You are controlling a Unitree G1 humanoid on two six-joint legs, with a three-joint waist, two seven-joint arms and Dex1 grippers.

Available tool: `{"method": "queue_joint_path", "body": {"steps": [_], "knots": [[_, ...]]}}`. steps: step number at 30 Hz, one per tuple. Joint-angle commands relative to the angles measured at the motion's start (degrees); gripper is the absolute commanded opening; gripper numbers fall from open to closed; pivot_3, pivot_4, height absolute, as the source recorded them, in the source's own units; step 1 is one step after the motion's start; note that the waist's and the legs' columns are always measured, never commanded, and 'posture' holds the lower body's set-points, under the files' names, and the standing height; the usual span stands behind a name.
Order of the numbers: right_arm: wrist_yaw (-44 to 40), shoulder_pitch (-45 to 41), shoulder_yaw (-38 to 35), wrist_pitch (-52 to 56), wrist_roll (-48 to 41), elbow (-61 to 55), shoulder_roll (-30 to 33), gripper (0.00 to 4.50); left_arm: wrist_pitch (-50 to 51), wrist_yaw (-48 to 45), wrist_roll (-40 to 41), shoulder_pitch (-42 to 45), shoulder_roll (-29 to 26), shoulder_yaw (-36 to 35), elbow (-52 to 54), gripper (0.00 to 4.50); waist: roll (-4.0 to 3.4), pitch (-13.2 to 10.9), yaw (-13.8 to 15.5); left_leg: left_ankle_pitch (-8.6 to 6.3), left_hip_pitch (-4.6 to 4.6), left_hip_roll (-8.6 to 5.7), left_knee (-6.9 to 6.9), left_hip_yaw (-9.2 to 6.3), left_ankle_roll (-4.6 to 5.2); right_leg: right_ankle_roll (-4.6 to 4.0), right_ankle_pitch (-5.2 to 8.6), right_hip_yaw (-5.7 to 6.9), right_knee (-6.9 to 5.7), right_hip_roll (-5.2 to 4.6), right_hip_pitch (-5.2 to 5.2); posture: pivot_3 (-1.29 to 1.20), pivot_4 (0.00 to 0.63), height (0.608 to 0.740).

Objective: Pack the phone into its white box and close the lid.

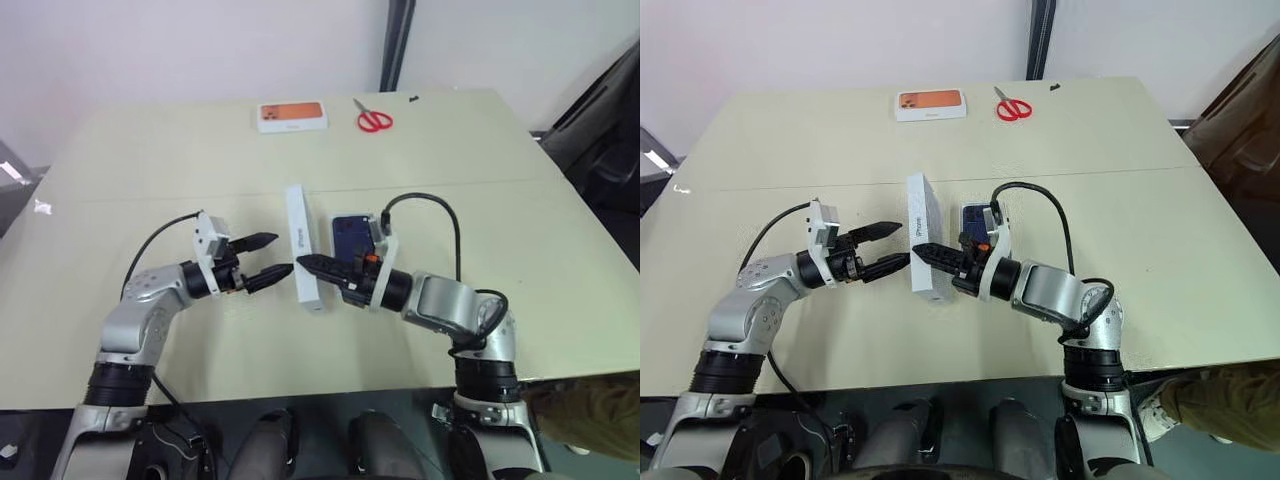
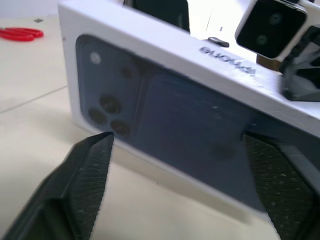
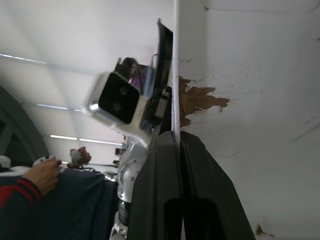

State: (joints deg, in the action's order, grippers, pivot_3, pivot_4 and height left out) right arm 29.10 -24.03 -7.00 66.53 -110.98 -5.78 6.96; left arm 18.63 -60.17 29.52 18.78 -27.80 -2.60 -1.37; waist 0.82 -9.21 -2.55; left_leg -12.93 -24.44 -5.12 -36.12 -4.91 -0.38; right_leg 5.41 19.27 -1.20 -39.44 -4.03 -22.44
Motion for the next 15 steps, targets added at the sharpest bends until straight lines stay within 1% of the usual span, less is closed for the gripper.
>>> {"method": "queue_joint_path", "body": {"steps": [1, 5, 6, 11, 15], "knots": [[-3.53, -0.69, 1.59, -3.1, 2.52, 2.0, 1.93, 0.0, -1.11, -0.53, -1.32, -1.15, 0.39, 1.97, 0.96, 2.55, 0.0, 0.0, 0.11, -0.01, 0.01, 0.0, 0.0, 0.01, 0.01, 0.0, 0.0, 0.0, 0.02, 0.0, 0.03, 0.0, 0.15, 0.734], [-7.14, -1.43, 2.96, -4.32, 3.5, 2.87, 3.42, 0.0, -1.32, 1.24, -2.11, -1.37, 2.33, 2.93, 0.52, 0.44, 0.0, 0.0, 0.08, -0.02, 0.0, 0.0, 0.0, 0.0, 0.03, 0.0, 0.0, 0.01, 0.03, 0.0, 0.02, 0.0, 0.15, 0.734], [-7.78, -1.61, 3.13, -4.64, 4.24, 3.06, 3.78, 0.0, -1.27, 1.44, -2.23, -1.32, 2.66, 3.11, 0.38, 0.04, 0.0, 0.0, 0.07, -0.02, 0.0, 0.0, 0.01, 0.0, 0.03, 0.0, 0.0, 0.01, 0.03, 0.0, 0.02, 0.0, 0.15, 0.734], [-13.08, -1.69, 3.0, -5.82, 12.56, 5.05, 6.65, 0.0, -3.78, 5.0, -4.67, 0.63, 6.32, 3.99, -1.6, 0.04, 0.01, 0.01, 0.31, -0.02, 0.01, 0.0, -0.01, 0.0, 0.03, 0.0, 0.0, 0.03, 0.03, 0.0, 0.05, 0.0, 0.15, 0.734], [-15.23, -2.03, 2.3, -6.84, 14.55, 6.35, 6.62, 0.0, -5.35, 6.9, -5.85, 1.65, 8.68, 4.25, -2.59, 0.04, 0.02, 0.02, 0.31, -0.03, 0.02, 0.0, -0.04, 0.01, 0.04, 0.0, 0.0, 0.03, 0.05, 0.0, 0.1, 0.0, 0.15, 0.734]]}}
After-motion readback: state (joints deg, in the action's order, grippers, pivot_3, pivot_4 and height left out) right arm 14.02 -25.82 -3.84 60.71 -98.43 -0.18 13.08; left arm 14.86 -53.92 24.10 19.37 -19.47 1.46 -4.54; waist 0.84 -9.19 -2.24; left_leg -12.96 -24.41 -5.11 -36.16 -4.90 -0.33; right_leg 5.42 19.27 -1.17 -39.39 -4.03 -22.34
